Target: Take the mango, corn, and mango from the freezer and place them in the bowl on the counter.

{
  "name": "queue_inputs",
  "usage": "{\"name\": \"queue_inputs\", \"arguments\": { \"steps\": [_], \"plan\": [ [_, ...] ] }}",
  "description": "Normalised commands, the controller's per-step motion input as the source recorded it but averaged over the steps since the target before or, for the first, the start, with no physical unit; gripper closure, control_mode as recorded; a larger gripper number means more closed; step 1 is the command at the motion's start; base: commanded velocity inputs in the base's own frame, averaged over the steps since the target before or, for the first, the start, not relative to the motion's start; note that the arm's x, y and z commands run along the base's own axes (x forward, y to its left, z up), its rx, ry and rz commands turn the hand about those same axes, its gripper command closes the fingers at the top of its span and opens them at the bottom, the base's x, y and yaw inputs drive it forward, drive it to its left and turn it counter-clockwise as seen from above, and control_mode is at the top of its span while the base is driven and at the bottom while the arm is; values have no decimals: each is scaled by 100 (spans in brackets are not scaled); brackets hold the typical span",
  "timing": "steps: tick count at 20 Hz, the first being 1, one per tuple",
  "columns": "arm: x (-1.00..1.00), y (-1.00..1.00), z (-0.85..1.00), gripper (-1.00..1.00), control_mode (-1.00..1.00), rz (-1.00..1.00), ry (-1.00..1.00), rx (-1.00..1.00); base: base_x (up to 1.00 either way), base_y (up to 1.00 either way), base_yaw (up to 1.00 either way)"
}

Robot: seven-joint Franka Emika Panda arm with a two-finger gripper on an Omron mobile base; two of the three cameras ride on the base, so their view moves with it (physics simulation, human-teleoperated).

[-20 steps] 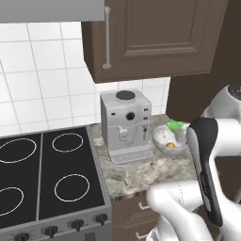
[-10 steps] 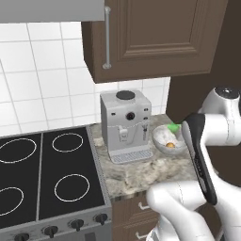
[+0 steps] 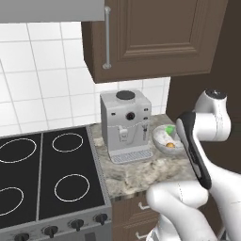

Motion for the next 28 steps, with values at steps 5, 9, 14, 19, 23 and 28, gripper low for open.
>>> {"name": "queue_inputs", "arguments": {
  "steps": [5,9,14,19,23,28],
  "plan": [
    [55,-5,-37,100,-100,0,0,1,0,0,0],
    [55,-13,-47,100,-100,0,0,0,0,0,0],
    [53,-7,-49,100,-100,1,0,0,0,0,0],
    [51,-6,-21,100,-100,0,1,1,0,0,0],
    [25,-20,-4,100,-100,0,0,5,0,0,0],
    [14,-11,-26,100,-100,0,3,2,0,0,0]
  ]
}}
